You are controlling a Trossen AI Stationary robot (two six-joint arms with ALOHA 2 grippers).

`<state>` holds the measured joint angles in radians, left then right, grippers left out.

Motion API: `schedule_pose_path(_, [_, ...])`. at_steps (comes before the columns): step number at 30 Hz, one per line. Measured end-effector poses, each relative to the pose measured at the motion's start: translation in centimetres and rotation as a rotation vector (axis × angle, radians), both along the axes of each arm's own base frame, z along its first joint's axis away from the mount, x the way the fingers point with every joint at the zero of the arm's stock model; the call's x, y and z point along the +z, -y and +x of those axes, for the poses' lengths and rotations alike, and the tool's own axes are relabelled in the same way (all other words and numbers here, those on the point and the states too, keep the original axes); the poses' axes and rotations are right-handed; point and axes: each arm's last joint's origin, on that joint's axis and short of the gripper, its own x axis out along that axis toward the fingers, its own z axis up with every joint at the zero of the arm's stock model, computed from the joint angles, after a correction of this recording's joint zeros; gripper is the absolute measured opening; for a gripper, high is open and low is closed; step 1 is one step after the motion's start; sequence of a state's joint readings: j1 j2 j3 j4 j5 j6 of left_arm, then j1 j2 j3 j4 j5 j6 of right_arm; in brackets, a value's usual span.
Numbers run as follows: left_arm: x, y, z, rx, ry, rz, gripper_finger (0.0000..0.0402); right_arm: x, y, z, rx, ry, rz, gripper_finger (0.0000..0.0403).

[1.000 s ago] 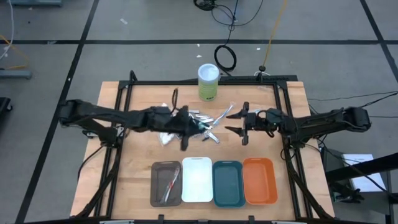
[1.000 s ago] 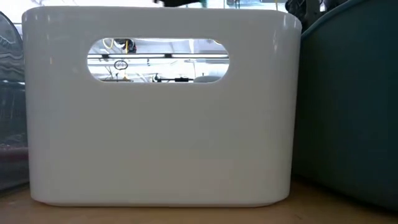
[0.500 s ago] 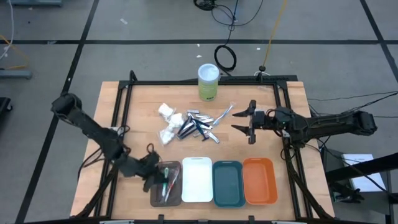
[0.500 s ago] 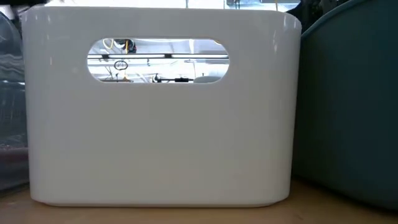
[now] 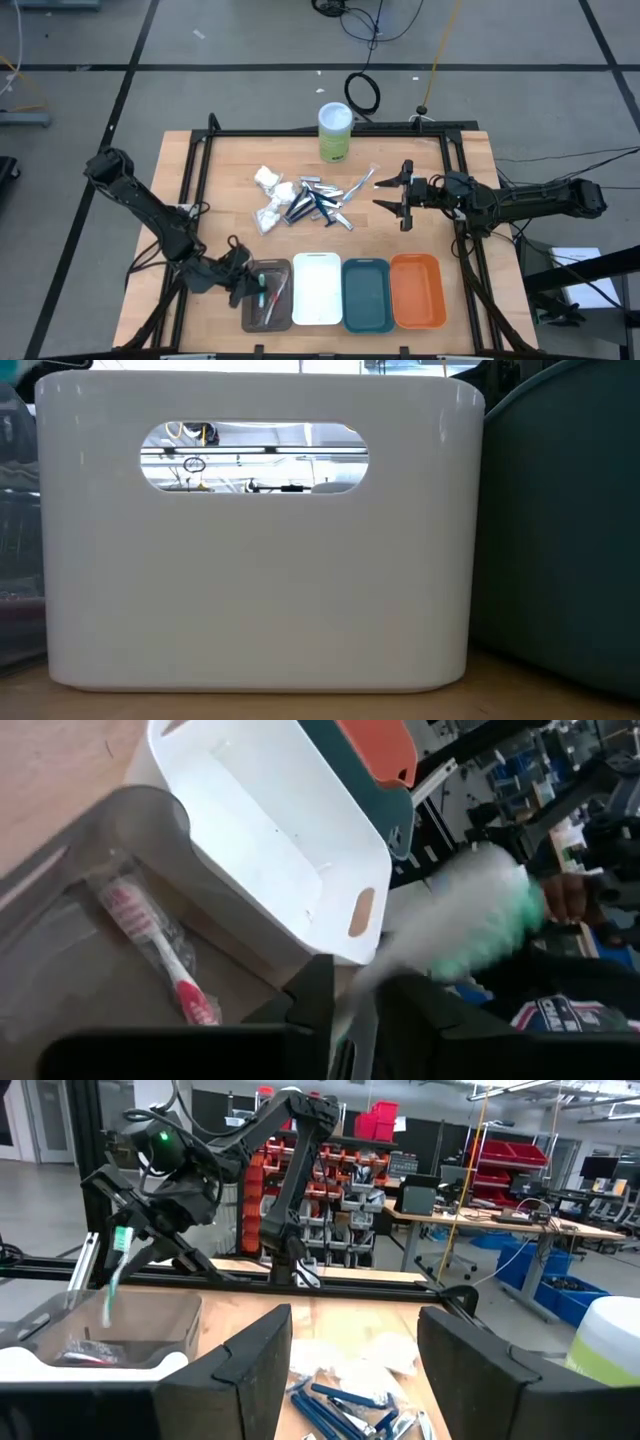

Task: Pick & Place Travel size toiletries
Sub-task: Put the green toothbrush into the black bin, then put the blue toothbrush into the black bin

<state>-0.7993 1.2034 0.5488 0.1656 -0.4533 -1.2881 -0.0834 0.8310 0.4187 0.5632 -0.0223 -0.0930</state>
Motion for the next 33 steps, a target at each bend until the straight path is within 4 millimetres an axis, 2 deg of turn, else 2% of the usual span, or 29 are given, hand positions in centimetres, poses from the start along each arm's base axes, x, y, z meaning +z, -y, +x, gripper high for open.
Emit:
schedule_pose_path(11, [-0.1, -0.1, 0.1, -0.006, -0.014, 0.004, 0.0198, -0.1, 0.0, 0.0, 0.000, -0.015, 0.000, 0.0207])
schedule_pose_path(19, [-0.1, -0.3, 0.2, -0.032, 0.011, 0.079, 0.0231, -0.3, 0.0, 0.0, -0.008, -0.031, 0.002, 0.0206])
schedule_pose_path(22, [0.3, -0.7, 0.6, -0.034, 0.058, 0.146, 0.0232, -1.2, 0.4, 0.0, -0.124, -0.121, 0.010, 0.0205])
schedule_pose_path(26, [1.5, -1.9, 1.4, -0.019, 0.160, 0.245, 0.0232, -2.9, 1.5, -0.4, -0.405, -0.296, -0.004, 0.0204])
schedule_pose_path(29, [2.9, -3.4, 1.5, -0.008, 0.240, 0.347, 0.0232, -3.9, 2.8, -0.7, -0.487, -0.433, 0.003, 0.0204])
schedule_pose_path(33, [4.9, -6.0, 1.4, 0.041, 0.342, 0.540, 0.0232, -5.0, 4.8, -1.0, -0.522, -0.621, 0.125, 0.0204])
